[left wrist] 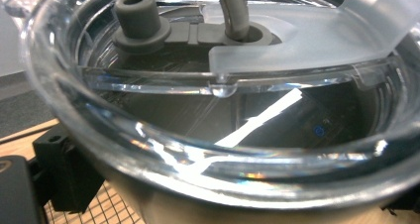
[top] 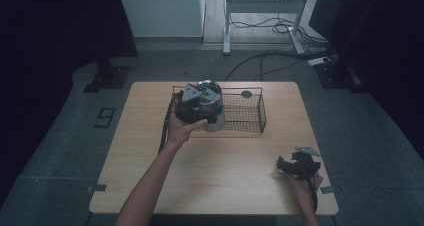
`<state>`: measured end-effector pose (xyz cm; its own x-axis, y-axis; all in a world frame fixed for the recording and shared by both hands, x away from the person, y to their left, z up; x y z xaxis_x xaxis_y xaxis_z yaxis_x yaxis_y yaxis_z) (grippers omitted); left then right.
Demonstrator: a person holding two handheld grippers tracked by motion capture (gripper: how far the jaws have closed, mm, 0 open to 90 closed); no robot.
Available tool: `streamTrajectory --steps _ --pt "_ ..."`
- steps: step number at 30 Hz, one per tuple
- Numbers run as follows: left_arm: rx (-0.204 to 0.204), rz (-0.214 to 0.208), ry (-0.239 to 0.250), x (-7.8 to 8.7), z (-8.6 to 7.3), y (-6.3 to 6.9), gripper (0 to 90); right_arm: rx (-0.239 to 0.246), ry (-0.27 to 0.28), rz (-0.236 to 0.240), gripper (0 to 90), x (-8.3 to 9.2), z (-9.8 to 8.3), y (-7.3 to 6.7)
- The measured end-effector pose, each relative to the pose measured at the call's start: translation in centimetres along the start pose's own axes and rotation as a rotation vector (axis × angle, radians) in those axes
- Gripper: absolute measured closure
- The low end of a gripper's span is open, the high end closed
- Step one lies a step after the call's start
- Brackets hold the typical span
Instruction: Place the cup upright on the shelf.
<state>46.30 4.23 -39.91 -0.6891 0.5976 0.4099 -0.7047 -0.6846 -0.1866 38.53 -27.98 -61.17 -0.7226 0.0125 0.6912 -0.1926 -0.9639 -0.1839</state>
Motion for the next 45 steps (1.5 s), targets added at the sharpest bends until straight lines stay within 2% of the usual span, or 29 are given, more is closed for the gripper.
streamTrajectory --steps 6,17,21,26,38,42,45 --pt "0.008 -0.001 0.004 -0.7 0.4 -0.5 4.6 0.0 0.0 0.0 2.9 0.0 0.0 0.0" --pt "0.0 0.013 -0.007 -2.5 1.2 -1.5 4.6 -0.001 0.001 0.001 3.2 0.0 0.0 0.0" --pt "0.012 0.011 -0.011 -3.3 1.2 -1.9 4.6 -0.002 0.001 0.0 3.3 0.0 0.0 0.0" --pt "0.031 0.004 -0.014 -4.4 1.0 -2.5 4.6 0.0 0.003 -0.002 3.7 0.0 0.0 0.0" --pt "0.012 0.034 -0.046 -6.4 0.6 -3.6 4.6 -0.004 0.002 -0.001 4.0 0.0 0.0 0.0" --pt "0.026 0.024 -0.043 -7.0 0.3 -3.9 4.6 -0.004 0.002 -0.002 4.1 0.0 0.0 0.0" --pt "0.021 0.034 -0.057 -7.6 -0.2 -4.2 4.6 -0.005 0.002 -0.002 4.1 0.0 0.0 0.0"
Point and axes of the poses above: each handheld gripper's, and its own axes: x roughly backward along the jaws, z roughly out of its top, y roughly to its right, the point moved 8 cm from there along -x, roughly forward along the jaws, and after that the axes turned 14 degrees about -x, right-handed, at the moved point
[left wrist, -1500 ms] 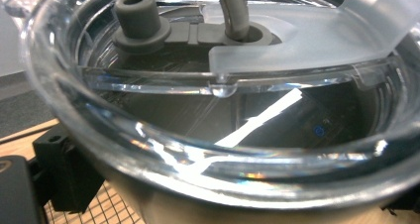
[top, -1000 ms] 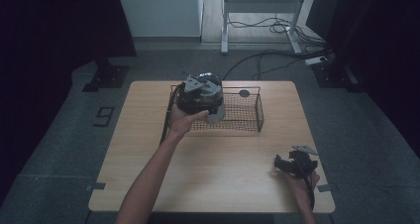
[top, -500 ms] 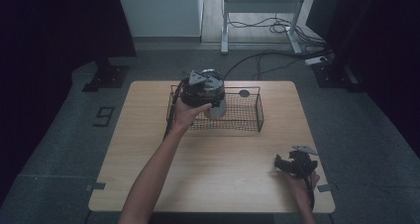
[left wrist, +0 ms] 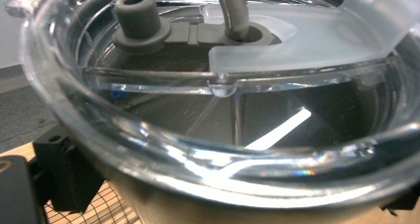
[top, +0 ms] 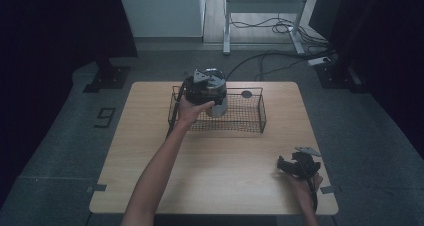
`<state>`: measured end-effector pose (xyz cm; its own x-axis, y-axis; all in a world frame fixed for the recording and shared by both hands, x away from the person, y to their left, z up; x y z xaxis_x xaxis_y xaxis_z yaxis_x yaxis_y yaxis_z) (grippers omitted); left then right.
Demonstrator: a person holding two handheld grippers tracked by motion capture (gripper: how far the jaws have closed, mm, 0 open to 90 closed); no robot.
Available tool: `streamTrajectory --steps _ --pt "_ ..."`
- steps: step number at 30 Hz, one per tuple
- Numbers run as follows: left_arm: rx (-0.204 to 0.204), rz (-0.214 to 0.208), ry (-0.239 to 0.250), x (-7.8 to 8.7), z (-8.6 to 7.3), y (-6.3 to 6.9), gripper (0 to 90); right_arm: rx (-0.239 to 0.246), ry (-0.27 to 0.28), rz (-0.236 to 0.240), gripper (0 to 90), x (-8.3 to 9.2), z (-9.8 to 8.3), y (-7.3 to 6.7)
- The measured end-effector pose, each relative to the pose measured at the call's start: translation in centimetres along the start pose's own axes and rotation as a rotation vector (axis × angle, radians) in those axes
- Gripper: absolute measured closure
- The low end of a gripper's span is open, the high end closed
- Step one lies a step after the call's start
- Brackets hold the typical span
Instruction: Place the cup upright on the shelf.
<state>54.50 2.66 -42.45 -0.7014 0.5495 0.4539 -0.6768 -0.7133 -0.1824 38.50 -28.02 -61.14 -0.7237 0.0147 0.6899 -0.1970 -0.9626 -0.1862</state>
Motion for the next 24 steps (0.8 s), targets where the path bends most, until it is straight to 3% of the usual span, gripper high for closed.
streamTrajectory --steps 12,24 --pt "0.0 0.029 -0.046 -2.6 -1.7 -0.3 4.6 0.001 0.001 0.0 4.2 0.0 0.0 0.0" --pt "0.009 0.032 -0.09 -4.9 -3.4 0.4 4.6 -0.001 0.0 0.0 4.2 0.0 0.0 0.0"
Point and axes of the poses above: each handheld gripper's, and its own axes: x roughly backward along the jaws, z roughly out of its top, y roughly to its right, the point moved 8 cm from there along -x, roughly forward along the jaws, and after that the axes turned 14 degrees about -x, right-handed, at the moved point
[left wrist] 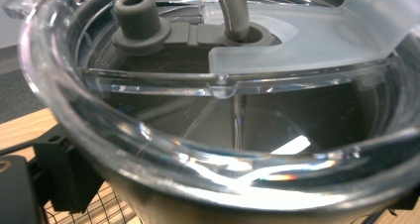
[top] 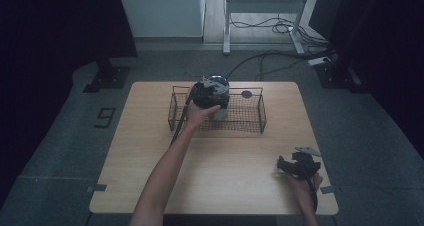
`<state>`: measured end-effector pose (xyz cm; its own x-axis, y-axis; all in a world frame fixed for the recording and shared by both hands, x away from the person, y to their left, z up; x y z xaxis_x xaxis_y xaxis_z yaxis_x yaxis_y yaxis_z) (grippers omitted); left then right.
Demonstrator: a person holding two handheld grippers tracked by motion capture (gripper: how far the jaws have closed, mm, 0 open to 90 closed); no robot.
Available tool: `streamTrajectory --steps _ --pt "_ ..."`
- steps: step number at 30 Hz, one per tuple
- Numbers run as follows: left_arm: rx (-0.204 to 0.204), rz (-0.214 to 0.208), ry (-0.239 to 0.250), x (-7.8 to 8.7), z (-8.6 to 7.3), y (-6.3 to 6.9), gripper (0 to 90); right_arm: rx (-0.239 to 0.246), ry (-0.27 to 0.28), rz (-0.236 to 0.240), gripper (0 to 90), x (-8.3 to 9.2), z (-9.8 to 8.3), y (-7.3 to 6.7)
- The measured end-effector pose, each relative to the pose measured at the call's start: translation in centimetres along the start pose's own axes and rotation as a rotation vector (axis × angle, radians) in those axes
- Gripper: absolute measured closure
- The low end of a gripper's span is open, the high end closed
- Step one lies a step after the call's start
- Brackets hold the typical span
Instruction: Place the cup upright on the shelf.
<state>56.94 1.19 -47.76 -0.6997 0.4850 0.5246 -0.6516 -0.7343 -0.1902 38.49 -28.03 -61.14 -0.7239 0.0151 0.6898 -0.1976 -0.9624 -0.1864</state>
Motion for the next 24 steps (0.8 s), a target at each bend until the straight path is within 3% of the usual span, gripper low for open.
streamTrajectory --steps 24 --pt "0.026 0.007 -0.058 -1.9 -2.3 0.2 4.5 -0.001 0.001 0.0 4.3 0.0 0.0 0.0"
Point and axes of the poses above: each handheld gripper's, and its own axes: x roughly backward along the jaws, z roughly out of its top, y roughly to its right, the point moved 8 cm from there along -x, roughly forward along the jaws, and after that the axes turned 14 degrees about -x, right-handed, at the moved point
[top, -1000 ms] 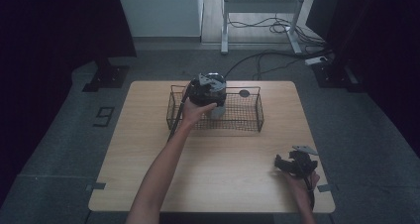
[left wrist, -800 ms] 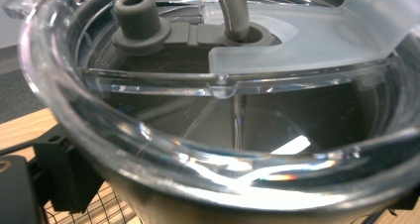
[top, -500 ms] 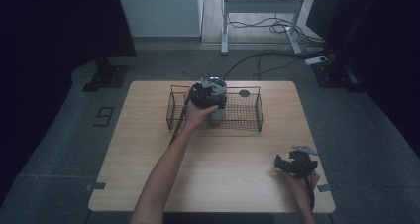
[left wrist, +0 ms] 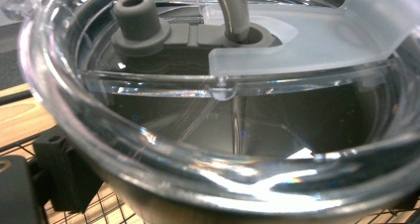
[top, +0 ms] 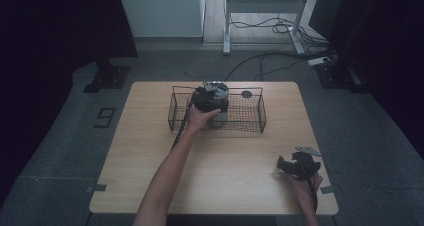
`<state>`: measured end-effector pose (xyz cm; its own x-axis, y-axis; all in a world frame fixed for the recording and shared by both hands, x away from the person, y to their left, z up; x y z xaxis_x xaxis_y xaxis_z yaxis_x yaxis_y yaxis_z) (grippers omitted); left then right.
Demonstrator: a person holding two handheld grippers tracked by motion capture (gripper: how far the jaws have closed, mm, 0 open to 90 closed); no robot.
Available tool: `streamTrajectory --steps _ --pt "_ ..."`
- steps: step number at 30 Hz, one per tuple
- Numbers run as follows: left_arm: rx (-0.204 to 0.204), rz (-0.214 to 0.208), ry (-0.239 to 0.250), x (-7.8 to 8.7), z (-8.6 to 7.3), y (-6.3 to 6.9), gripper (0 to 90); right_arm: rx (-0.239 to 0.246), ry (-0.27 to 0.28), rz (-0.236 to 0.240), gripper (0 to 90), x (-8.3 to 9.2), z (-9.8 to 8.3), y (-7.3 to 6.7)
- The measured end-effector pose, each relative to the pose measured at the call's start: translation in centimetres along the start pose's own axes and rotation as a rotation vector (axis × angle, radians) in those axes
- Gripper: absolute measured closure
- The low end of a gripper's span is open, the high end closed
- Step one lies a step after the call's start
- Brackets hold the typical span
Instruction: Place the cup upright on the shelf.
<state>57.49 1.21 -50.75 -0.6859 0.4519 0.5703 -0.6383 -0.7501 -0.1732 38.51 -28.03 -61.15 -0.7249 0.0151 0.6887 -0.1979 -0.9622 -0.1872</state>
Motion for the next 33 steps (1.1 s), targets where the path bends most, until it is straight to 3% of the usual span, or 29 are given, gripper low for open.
streamTrajectory --steps 5,15,22,25,33 --pt "0.014 -0.005 0.005 -0.1 -0.1 0.2 4.5 0.001 -0.001 -0.001 4.3 0.0 0.0 0.0" --pt "-0.02 0.006 0.016 -0.1 -0.4 0.7 4.3 0.0 -0.001 -0.001 4.3 0.0 0.0 0.0" --pt "0.0 0.015 0.004 0.0 -0.4 0.8 0.4 0.0 -0.001 -0.001 4.4 0.0 0.0 0.0" --pt "-0.003 0.001 0.018 0.4 -0.1 0.9 0.3 0.0 -0.001 -0.001 4.4 0.0 0.0 0.0" --pt "0.009 0.026 0.059 1.7 0.9 0.5 0.2 0.0 -0.001 -0.001 4.4 0.0 0.0 0.0"
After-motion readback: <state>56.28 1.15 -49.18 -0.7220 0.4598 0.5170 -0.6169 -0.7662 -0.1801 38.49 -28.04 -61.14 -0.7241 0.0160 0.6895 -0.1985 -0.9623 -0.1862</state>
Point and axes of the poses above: each handheld gripper's, and its own axes: x roughly backward along the jaws, z roughly out of its top, y roughly to its right, the point moved 8 cm from there along -x, roughly forward along the jaws, and after that the axes turned 14 degrees about -x, right-handed, at the moved point
